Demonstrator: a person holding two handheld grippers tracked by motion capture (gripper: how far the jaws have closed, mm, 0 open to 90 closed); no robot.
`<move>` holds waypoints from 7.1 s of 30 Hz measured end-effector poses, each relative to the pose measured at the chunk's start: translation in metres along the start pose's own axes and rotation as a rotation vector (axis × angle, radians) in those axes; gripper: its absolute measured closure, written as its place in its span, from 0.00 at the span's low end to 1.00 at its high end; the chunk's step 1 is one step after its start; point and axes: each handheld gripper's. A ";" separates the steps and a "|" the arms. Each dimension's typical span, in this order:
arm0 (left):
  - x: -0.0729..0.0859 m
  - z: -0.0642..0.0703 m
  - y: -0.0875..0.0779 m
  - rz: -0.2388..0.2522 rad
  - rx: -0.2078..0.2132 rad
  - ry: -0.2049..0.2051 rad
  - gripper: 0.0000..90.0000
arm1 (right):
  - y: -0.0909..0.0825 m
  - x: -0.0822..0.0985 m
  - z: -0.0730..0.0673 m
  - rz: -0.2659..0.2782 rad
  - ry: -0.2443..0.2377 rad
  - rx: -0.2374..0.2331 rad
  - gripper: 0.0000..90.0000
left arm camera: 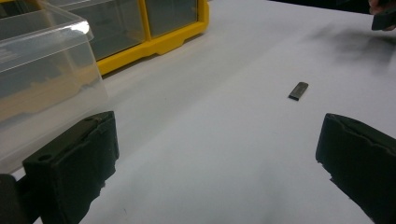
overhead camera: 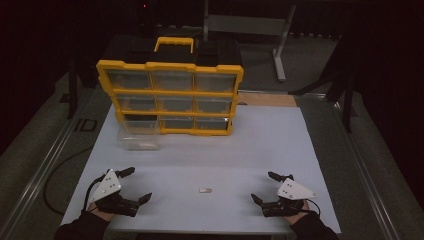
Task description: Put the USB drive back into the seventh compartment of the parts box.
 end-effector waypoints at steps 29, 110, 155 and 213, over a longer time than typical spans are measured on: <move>-0.021 0.004 -0.010 -0.030 0.011 0.019 0.00 | 0.000 -0.002 -0.005 0.004 -0.022 0.011 0.09; -0.129 0.049 0.064 -0.204 0.183 0.371 0.00 | 0.001 -0.004 -0.009 0.015 -0.016 -0.021 0.09; -0.101 0.063 0.134 -0.318 0.333 0.367 0.08 | 0.003 -0.003 -0.009 0.010 -0.028 -0.047 0.09; -0.102 0.060 0.151 -0.426 0.387 0.373 0.89 | 0.003 -0.003 -0.010 0.006 -0.028 -0.044 0.09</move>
Point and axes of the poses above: each handheld gripper's, and its own axes: y roughly forward along the jaws, x roughly out of its underside, z roughly to its right, and after that the axes turned 13 degrees about -z, right-handed
